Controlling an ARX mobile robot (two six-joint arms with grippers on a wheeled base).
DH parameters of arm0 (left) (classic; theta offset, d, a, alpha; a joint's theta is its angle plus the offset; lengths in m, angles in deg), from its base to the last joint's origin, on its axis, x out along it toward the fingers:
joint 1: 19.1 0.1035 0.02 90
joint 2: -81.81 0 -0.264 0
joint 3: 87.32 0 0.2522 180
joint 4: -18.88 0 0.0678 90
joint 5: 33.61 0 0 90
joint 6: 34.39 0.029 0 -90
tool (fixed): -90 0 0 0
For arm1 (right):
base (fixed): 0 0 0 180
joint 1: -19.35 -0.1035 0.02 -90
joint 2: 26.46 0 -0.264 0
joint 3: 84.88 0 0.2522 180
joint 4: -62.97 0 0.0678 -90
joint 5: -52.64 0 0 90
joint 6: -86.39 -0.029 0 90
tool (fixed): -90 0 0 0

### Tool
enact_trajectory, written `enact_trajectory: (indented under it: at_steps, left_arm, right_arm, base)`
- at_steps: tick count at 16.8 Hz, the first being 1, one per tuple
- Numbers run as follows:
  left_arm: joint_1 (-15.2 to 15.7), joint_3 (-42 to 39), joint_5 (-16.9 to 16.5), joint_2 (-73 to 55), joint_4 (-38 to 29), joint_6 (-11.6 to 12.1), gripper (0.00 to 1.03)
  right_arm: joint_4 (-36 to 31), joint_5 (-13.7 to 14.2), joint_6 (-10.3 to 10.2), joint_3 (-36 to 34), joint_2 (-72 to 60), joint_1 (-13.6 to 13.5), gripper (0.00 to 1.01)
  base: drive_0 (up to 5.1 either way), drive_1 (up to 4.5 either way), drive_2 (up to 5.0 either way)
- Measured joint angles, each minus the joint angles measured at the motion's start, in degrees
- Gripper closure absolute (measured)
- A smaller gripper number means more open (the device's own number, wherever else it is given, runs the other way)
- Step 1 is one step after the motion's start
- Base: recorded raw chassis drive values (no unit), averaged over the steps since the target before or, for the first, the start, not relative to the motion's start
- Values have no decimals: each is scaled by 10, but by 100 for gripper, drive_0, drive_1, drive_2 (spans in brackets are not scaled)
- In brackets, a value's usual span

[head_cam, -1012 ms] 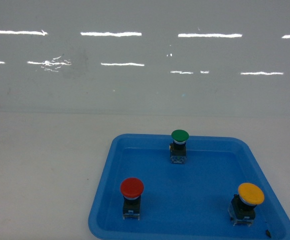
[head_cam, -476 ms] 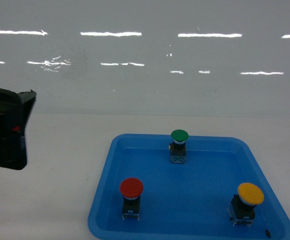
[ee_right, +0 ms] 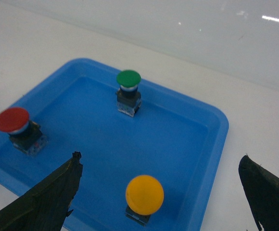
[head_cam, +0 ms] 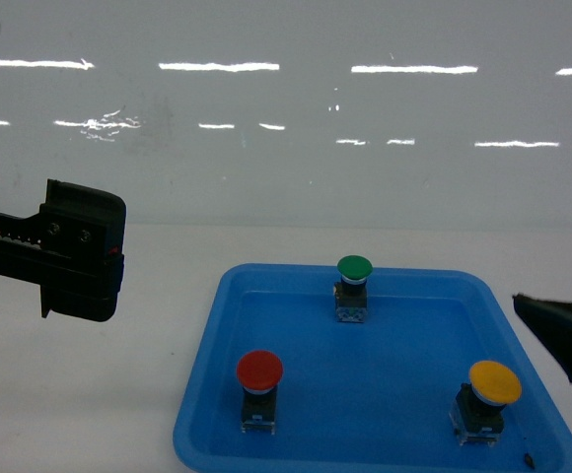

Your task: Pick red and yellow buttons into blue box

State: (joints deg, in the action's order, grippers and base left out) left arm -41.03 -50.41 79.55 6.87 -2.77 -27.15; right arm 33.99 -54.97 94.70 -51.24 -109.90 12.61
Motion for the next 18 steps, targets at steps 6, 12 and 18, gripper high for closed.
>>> enact_trajectory:
  at_steps: [6,12,18]
  left_arm:
    - [0,0,0,0,0,0,5]
    - [0,0,0,0,0,0,5]
    - [0,0,0,0,0,0,5]
  right_arm:
    - [50,-26,70,110,-160,-27,3]
    - [87,-33,95,150,-201,-30,3]
    - [125,-31,156,190,-280,-30,3]
  base:
    - [0,0,0]
    - [0,0,0]
    - [0,0,0]
